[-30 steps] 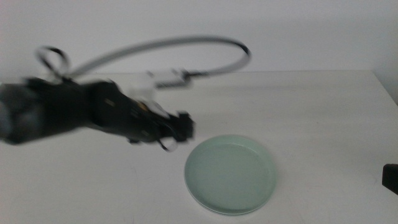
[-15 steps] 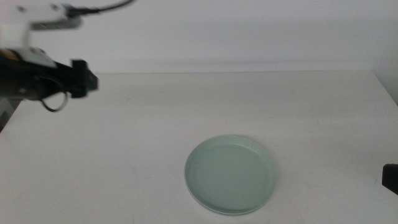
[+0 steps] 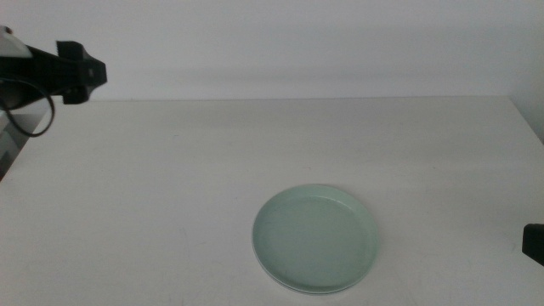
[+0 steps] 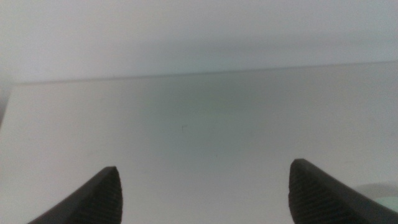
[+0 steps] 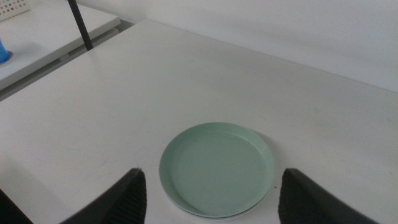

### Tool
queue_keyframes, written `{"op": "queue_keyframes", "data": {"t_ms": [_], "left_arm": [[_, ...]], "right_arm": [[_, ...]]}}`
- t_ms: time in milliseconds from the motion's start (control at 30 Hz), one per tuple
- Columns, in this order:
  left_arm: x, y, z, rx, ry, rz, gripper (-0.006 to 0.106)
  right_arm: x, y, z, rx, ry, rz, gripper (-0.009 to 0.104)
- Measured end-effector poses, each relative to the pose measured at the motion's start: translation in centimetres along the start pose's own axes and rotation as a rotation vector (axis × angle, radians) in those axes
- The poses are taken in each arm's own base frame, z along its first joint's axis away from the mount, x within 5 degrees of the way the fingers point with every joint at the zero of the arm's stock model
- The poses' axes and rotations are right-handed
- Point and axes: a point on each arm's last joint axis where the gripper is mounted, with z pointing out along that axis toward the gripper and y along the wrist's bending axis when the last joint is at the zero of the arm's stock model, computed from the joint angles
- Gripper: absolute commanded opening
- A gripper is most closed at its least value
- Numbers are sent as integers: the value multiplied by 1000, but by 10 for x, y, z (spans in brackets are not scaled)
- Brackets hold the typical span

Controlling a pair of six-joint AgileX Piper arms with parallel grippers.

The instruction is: Stack the three bowls on top of each other.

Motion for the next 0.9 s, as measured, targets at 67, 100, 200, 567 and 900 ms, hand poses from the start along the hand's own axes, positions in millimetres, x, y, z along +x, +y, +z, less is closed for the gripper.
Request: {"op": "queue_keyframes", "data": {"t_ms": [67, 100, 200, 567, 900], "left_arm": [[-2, -1, -9, -2, -23, 11, 90], [-4, -1, -14, -4, -37, 21, 90], [-7, -1, -26, -13, -75, 45, 90], [-10, -3, -52, -28, -136, 88, 90], [-10, -1, -60, -61, -147, 148, 90]], "right_arm": [[-1, 0, 0, 2, -8, 0, 55], [-1, 0, 0, 4, -16, 0, 55], [-3, -1, 0, 9, -33, -1, 55], [-22, -14, 19, 88, -156, 136, 50], [-74, -50, 64, 311, -85, 171, 50]]}}
